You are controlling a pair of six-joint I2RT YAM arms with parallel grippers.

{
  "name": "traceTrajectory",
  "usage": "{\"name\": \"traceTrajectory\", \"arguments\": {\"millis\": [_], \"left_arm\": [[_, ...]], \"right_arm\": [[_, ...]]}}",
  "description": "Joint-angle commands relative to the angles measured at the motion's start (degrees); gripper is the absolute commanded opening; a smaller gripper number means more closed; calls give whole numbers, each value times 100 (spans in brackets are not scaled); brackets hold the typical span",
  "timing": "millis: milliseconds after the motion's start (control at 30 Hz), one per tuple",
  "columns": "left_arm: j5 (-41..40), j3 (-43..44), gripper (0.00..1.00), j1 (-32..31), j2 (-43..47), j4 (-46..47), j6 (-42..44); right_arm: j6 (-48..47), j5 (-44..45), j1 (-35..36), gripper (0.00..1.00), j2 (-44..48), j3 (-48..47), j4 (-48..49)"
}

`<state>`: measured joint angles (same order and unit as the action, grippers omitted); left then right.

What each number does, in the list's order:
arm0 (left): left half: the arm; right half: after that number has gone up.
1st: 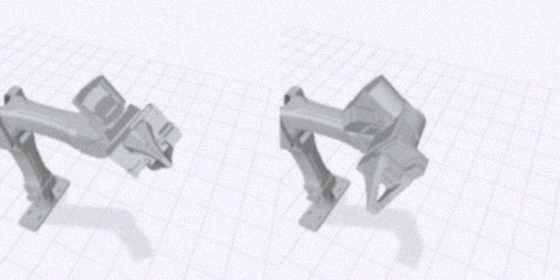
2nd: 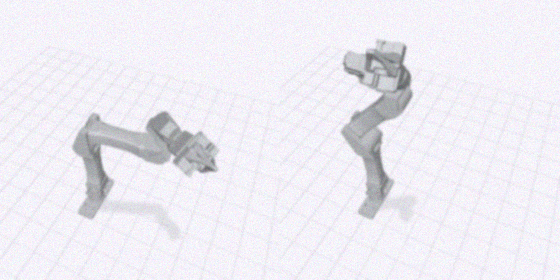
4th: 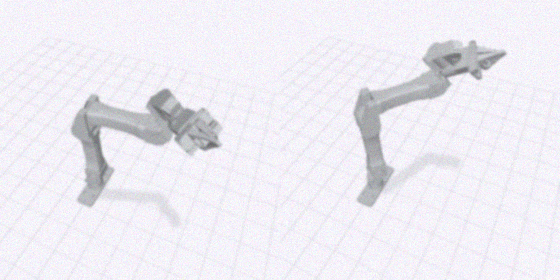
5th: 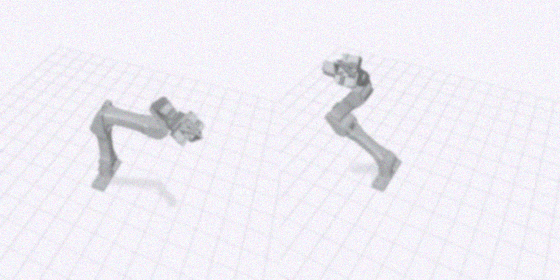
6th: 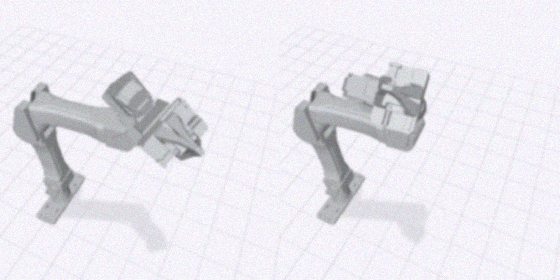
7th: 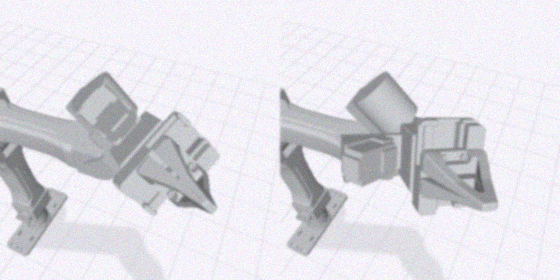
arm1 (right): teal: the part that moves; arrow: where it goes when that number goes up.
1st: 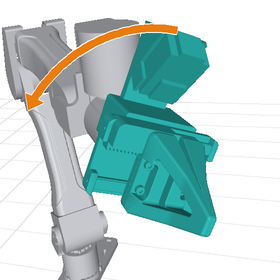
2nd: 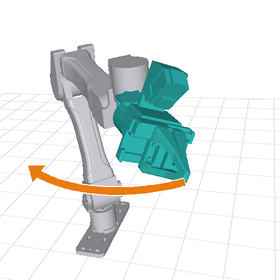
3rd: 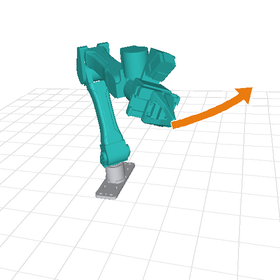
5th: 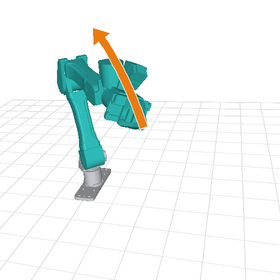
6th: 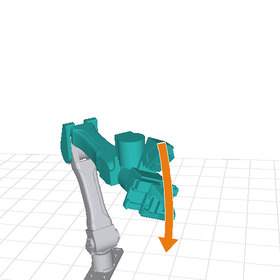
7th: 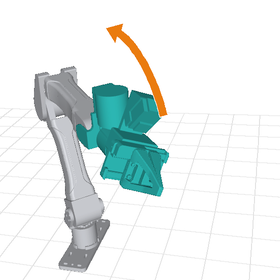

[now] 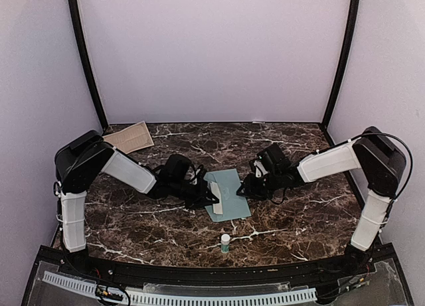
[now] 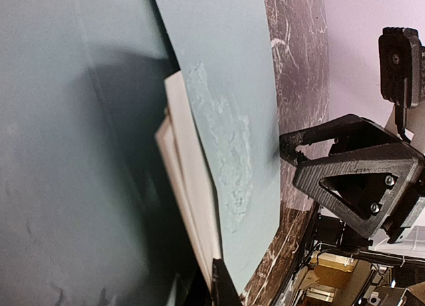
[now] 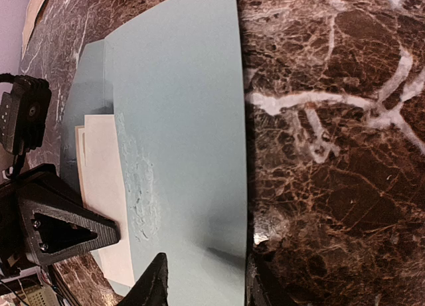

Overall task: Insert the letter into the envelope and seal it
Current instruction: Place the letter in the envelope.

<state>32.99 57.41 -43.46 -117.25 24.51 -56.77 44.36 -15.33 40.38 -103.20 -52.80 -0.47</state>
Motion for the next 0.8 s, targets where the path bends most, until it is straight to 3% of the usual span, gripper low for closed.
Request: {"name": "traceTrajectory", "arguments": {"millis": [0, 300, 600, 767], "left_arm": [[-91, 207, 0, -77, -66, 70, -18], [-190, 410, 2, -79, -110, -355, 241], [-812, 818, 38, -81, 223, -1673, 994], [-1079, 1027, 51, -91, 422, -2172, 1245]], "right_arm": [[69, 47, 84, 37, -122, -77, -119], [207, -60, 84, 34, -95, 21, 21], [167, 438, 84, 34, -12, 6, -446], [142, 476, 84, 33, 12, 6, -484]]}}
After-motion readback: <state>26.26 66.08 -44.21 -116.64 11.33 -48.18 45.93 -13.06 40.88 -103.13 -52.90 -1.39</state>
